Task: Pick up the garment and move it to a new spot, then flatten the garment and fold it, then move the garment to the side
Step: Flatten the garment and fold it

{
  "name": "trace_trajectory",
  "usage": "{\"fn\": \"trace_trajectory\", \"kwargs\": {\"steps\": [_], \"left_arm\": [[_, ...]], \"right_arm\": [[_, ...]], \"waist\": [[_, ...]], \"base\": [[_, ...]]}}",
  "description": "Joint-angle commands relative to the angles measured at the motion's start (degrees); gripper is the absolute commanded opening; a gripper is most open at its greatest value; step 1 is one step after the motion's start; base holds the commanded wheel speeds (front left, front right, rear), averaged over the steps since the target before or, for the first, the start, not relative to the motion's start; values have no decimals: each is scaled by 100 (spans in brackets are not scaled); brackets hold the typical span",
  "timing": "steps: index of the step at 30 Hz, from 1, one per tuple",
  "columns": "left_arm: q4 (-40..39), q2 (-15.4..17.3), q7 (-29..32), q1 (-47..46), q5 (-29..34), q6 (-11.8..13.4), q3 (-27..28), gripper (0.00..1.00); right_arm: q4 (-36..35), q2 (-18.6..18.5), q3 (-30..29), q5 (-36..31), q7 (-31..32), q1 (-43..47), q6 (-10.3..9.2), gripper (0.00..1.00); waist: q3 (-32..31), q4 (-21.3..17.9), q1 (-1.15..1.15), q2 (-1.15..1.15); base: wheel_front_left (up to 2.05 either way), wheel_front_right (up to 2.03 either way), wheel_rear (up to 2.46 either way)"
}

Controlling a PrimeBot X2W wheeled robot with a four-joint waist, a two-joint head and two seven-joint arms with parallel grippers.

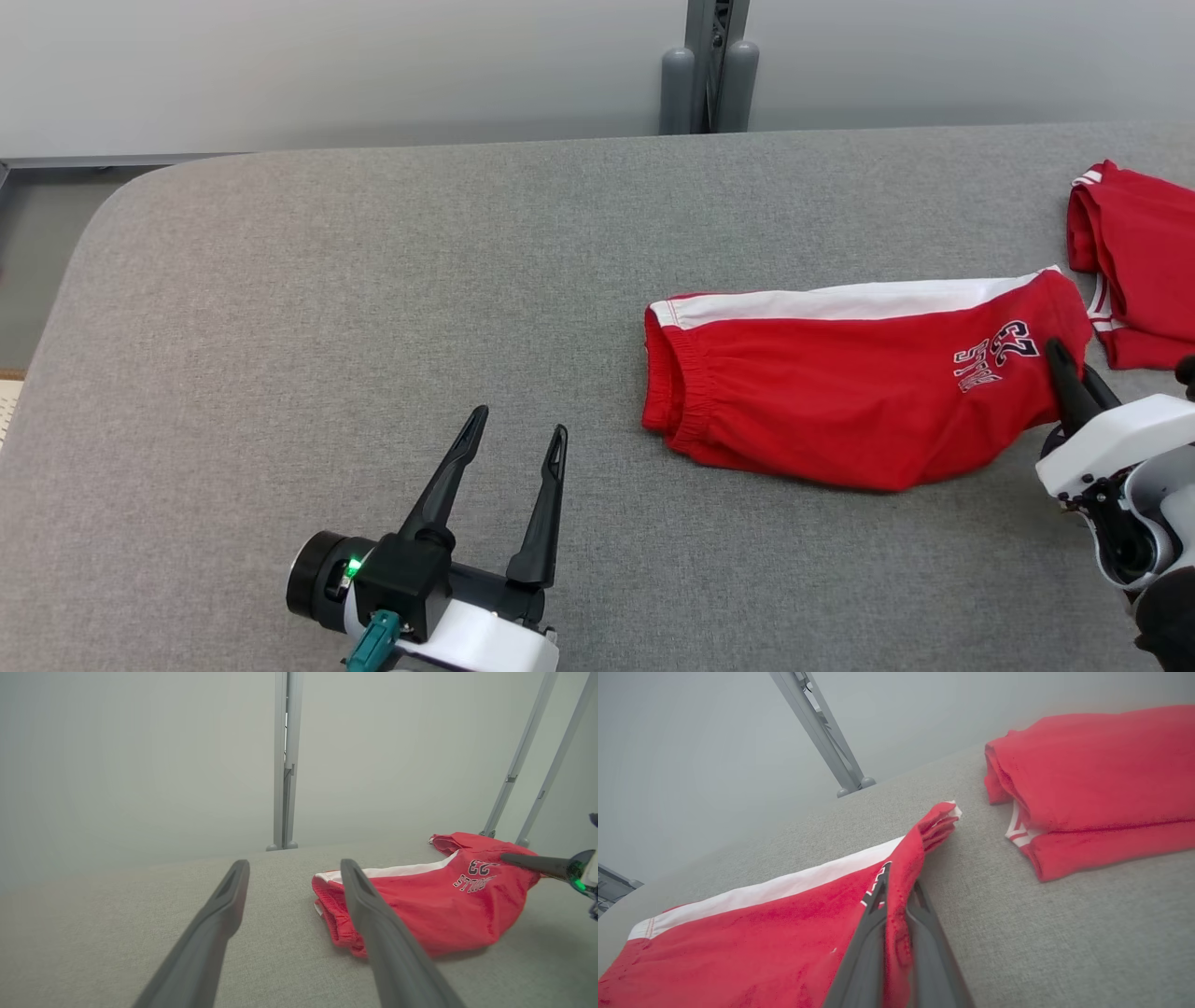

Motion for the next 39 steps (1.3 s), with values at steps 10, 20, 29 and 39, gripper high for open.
{"fn": "trace_trajectory", "kwargs": {"steps": [10,20,29,39], "left_arm": [[21,19,-19,104,-66,57,14,100],[63,21,-19,149,-92,48,-39,100],[119,20,-19,102,-149,49,-133,100],[201,20,-19,169,-168,7,-182,100]], "right_arm": [[-1070,89,298,-109,-174,219,-2,0],[-1549,457,447,-450,-22,142,-2,0],[-1117,1127,300,-782,339,33,-1,0],[-884,1616,210,-1038,739,300,-1,0]], "waist": [[-164,142,0,0],[-283,325,0,0],[-292,662,0,0],[-361,958,0,0]], "base": [[0,0,0],[0,0,0],[0,0,0],[0,0,0]]}}
